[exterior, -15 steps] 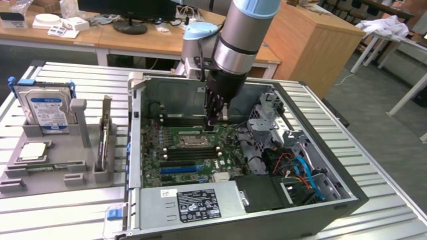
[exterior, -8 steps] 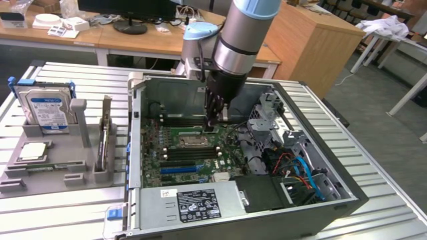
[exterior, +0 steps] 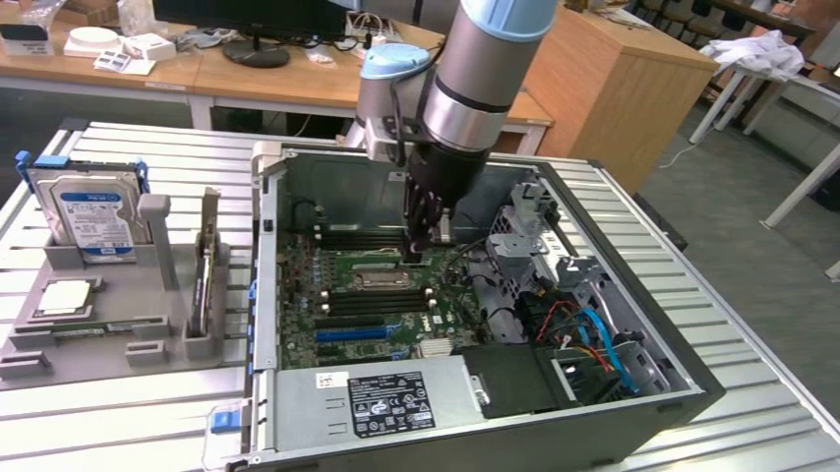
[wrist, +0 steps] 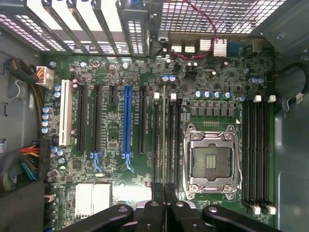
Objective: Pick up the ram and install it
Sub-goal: 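Insert the ram into the slot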
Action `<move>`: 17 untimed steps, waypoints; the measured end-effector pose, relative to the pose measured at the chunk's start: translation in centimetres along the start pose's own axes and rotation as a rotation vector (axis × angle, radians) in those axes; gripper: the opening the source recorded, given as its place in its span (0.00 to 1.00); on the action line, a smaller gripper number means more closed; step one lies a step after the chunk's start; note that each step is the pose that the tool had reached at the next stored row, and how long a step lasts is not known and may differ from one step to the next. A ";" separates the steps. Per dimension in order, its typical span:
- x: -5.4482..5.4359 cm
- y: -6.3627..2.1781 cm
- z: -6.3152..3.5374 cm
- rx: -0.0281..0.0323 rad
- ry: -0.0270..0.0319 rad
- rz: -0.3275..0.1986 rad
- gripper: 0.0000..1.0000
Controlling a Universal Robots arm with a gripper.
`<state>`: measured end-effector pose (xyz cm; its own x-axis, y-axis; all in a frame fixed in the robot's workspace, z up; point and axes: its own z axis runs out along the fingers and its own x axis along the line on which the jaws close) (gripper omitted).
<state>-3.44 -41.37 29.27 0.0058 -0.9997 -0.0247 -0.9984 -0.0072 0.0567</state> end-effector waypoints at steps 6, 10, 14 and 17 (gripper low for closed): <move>0.4 0.01 -0.01 0.0001 -0.0001 0.000 0.12; 0.4 0.00 0.00 0.0001 0.0001 0.000 0.12; 0.4 -0.01 0.28 0.0001 -0.0003 0.000 0.12; 0.4 -0.03 0.56 0.0001 -0.0004 0.000 0.12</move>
<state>-3.44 -41.77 28.70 0.0058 -0.9997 -0.0251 -0.9984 -0.0072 0.0566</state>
